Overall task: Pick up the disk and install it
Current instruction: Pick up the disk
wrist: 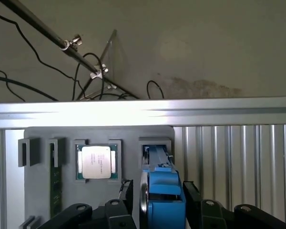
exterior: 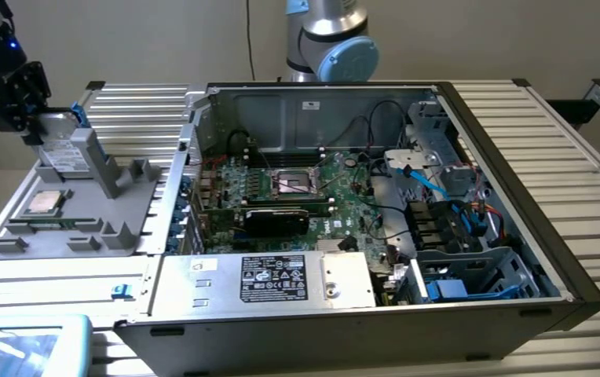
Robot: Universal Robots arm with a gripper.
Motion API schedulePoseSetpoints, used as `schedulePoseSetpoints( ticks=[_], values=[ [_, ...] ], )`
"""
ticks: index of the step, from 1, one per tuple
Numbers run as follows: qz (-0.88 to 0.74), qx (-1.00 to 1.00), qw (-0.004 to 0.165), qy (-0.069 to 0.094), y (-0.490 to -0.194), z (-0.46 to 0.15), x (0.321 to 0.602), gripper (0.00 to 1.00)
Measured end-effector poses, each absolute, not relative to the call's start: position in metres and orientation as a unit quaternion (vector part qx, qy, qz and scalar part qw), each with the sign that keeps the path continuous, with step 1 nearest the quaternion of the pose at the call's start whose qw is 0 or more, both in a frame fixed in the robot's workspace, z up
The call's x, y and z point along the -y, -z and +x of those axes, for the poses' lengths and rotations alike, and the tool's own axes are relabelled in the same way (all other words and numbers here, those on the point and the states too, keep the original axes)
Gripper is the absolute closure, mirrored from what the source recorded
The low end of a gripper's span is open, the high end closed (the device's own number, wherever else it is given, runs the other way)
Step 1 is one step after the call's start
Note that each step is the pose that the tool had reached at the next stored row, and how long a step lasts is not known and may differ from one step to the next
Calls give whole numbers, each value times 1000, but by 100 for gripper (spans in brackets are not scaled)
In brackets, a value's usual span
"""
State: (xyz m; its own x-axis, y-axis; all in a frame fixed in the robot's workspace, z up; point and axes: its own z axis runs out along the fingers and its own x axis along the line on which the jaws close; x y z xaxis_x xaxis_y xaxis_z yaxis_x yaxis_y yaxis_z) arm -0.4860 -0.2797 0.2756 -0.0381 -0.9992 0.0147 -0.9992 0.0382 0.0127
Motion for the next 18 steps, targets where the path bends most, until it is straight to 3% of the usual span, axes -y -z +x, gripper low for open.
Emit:
schedulePoseSetpoints(
  ticks=[14, 16, 18],
  values=[
    [693, 721, 6, 4, -274, -486, 280, 46],
    [693, 721, 6, 4, -274, -486, 280, 49],
    [693, 721, 6, 4, -274, -486, 280, 62]
  ],
)
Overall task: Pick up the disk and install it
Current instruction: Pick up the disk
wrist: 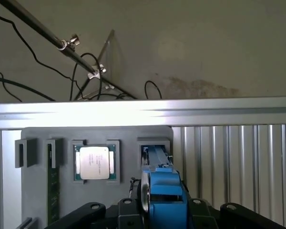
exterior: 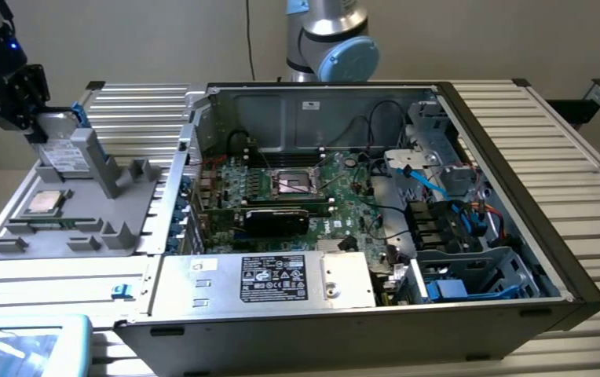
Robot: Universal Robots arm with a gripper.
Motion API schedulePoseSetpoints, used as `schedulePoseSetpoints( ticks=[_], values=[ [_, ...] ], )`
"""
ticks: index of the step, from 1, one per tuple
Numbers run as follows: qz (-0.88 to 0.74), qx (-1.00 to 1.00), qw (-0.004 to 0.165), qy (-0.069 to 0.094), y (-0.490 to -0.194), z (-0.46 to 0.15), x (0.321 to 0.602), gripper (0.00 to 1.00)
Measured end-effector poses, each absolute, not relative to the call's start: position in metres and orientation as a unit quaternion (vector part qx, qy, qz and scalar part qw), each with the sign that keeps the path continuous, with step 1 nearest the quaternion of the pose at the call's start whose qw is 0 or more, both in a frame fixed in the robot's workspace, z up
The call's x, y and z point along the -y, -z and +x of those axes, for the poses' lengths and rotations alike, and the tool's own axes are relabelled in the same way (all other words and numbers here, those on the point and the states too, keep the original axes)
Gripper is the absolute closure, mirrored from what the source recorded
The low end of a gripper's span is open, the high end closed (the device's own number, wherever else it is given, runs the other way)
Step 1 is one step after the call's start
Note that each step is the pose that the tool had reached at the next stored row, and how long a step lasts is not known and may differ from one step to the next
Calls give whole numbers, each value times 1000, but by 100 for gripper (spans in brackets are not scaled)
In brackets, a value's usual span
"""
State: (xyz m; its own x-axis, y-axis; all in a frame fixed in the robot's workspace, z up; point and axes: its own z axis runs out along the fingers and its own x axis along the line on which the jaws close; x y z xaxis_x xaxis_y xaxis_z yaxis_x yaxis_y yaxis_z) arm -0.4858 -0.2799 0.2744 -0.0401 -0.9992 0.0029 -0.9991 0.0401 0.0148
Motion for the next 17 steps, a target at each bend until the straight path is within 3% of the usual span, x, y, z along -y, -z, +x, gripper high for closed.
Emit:
schedulePoseSetpoints(
  ticks=[17],
  values=[
    [693, 721, 1, 0, -289, -486, 282, 63]
  ],
)
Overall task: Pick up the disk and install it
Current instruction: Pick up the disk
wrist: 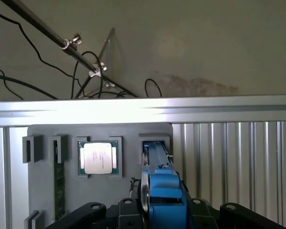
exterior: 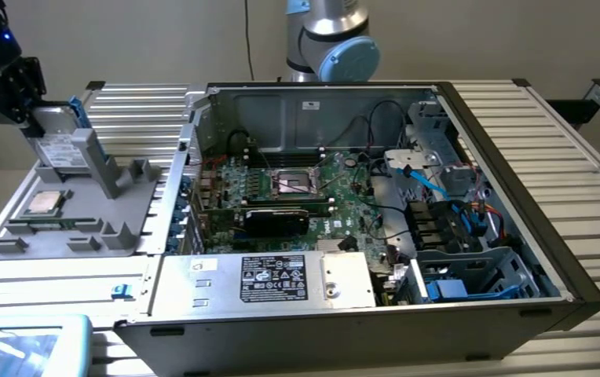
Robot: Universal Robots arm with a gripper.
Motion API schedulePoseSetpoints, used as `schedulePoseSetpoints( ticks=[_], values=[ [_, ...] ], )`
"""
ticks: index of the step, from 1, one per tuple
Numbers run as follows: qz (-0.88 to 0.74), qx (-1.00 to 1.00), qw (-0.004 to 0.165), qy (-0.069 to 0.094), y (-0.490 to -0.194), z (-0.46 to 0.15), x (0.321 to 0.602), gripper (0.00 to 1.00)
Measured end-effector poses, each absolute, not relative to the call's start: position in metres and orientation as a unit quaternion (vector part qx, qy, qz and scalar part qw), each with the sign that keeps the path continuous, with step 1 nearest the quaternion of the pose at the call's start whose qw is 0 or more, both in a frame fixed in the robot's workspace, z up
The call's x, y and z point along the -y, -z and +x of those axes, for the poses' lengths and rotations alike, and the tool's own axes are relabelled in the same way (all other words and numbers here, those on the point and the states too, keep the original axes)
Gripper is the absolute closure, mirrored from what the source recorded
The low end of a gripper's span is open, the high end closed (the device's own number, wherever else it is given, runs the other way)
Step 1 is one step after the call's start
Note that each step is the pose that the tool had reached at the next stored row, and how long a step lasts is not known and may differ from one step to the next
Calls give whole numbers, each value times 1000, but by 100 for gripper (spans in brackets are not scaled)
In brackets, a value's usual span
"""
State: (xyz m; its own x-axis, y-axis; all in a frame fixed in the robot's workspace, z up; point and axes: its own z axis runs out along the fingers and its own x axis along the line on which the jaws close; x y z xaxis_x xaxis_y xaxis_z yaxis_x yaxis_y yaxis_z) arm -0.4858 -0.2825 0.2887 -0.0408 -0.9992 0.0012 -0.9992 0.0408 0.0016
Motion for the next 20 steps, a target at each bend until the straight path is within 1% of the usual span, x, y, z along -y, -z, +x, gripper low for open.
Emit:
schedulePoseSetpoints(
  ticks=[12, 20],
  values=[
    [693, 721, 1, 0, -297, -486, 282, 63],
    [693, 721, 0, -1, -311, -486, 282, 63]
  ],
)
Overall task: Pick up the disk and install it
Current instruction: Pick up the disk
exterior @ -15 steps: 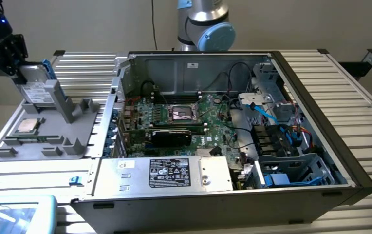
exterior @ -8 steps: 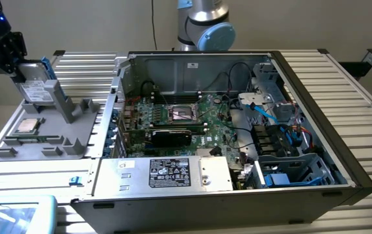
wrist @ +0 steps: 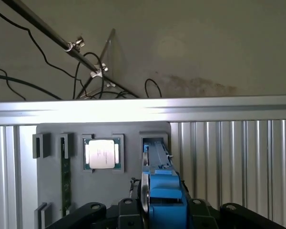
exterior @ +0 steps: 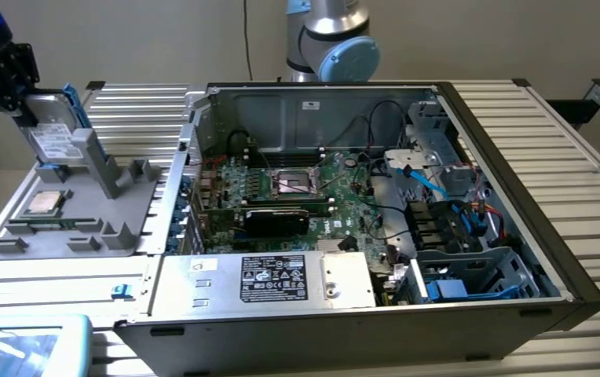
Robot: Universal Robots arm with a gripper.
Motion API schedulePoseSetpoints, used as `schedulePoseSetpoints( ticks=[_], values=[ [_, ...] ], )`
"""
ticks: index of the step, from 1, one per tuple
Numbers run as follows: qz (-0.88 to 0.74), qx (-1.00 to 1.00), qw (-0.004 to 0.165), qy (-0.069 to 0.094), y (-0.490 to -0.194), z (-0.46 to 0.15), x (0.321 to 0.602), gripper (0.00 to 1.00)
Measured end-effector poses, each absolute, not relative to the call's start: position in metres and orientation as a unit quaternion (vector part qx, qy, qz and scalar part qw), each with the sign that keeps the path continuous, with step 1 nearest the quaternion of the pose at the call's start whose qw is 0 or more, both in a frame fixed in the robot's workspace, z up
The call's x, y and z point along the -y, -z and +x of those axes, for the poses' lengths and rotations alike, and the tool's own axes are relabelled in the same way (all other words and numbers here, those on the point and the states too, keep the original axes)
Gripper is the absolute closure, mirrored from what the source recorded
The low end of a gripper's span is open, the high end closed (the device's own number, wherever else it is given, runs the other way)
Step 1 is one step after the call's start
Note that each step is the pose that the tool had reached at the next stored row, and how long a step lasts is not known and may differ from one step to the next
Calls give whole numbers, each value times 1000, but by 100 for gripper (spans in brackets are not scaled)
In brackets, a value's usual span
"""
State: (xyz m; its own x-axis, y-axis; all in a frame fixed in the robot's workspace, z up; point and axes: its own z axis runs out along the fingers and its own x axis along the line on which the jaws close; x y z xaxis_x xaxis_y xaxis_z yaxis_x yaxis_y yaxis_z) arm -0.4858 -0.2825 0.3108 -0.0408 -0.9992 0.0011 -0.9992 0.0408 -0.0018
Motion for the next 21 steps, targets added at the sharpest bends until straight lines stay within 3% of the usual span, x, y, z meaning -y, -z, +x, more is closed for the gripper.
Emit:
schedulePoseSetpoints(
  ticks=[8, 21],
  values=[
    [-693, -721, 1, 2, -330, -486, 282, 63],
    [-693, -721, 2, 3, -388, -475, 282, 63]
  ],
)
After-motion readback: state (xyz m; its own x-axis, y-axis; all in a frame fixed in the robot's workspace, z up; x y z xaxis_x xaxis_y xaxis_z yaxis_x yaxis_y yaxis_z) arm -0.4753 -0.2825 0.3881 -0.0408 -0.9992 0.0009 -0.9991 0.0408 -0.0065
